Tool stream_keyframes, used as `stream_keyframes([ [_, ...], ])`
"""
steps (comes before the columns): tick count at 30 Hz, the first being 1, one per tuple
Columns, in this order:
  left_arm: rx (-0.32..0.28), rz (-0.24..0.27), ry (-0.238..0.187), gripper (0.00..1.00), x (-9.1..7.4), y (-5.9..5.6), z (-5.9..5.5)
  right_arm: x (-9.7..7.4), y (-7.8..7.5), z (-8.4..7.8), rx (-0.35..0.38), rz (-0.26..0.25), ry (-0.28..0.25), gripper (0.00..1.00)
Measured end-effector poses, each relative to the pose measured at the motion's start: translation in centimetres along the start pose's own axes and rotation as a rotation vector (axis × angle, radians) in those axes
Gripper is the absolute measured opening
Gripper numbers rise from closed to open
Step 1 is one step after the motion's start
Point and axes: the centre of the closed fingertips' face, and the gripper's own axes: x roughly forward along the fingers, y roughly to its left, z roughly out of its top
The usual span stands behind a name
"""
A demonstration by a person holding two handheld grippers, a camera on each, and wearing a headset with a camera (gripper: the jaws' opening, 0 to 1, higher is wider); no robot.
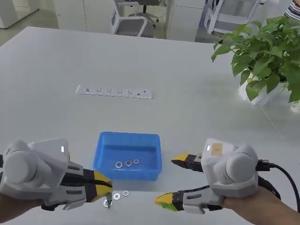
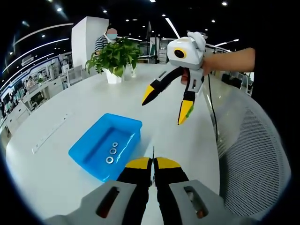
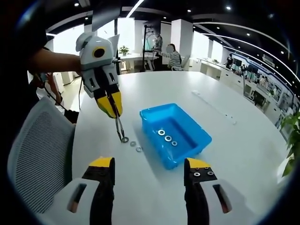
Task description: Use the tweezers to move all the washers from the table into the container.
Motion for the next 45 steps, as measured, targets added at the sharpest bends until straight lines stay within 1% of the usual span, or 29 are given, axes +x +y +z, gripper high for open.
stream_keyframes([
  [6,0.011,-0.013,0.009,0.06,-0.1,0.0,-0.2,1.0,0.8,0.0,-0.025,0.050,0.000,0.56],
  [13,0.022,-0.027,0.021,0.06,-0.2,0.0,-0.3,2.1,1.6,0.2,-0.083,0.111,-0.004,0.50],
  [14,0.023,-0.030,0.022,0.06,-0.2,0.0,-0.4,2.3,1.8,0.2,-0.096,0.126,-0.007,0.49],
  [18,0.032,-0.042,0.031,0.06,-0.2,0.0,-0.4,3.0,2.2,0.3,-0.131,0.162,0.001,0.45],
  [22,0.037,-0.054,0.039,0.06,-0.2,0.2,-0.6,3.9,2.5,0.6,-0.177,0.203,0.000,0.41],
  [24,0.038,-0.059,0.043,0.06,-0.3,0.1,-0.6,4.3,2.7,1.0,-0.196,0.222,-0.006,0.39],
  [29,0.042,-0.072,0.051,0.06,-0.3,0.0,-0.6,5.2,3.0,1.5,-0.207,0.266,-0.016,0.36],
  [34,0.047,-0.086,0.055,0.06,-0.2,-0.1,-0.5,6.1,3.8,1.6,-0.225,0.325,-0.012,0.32],
  [38,0.050,-0.090,0.060,0.06,-0.1,-0.1,-0.4,6.9,4.6,1.5,-0.263,0.363,0.003,0.29],
  [45,0.061,-0.104,0.070,0.06,-0.1,-0.2,-0.3,8.2,5.7,2.2,-0.310,0.403,-0.004,0.23],
])
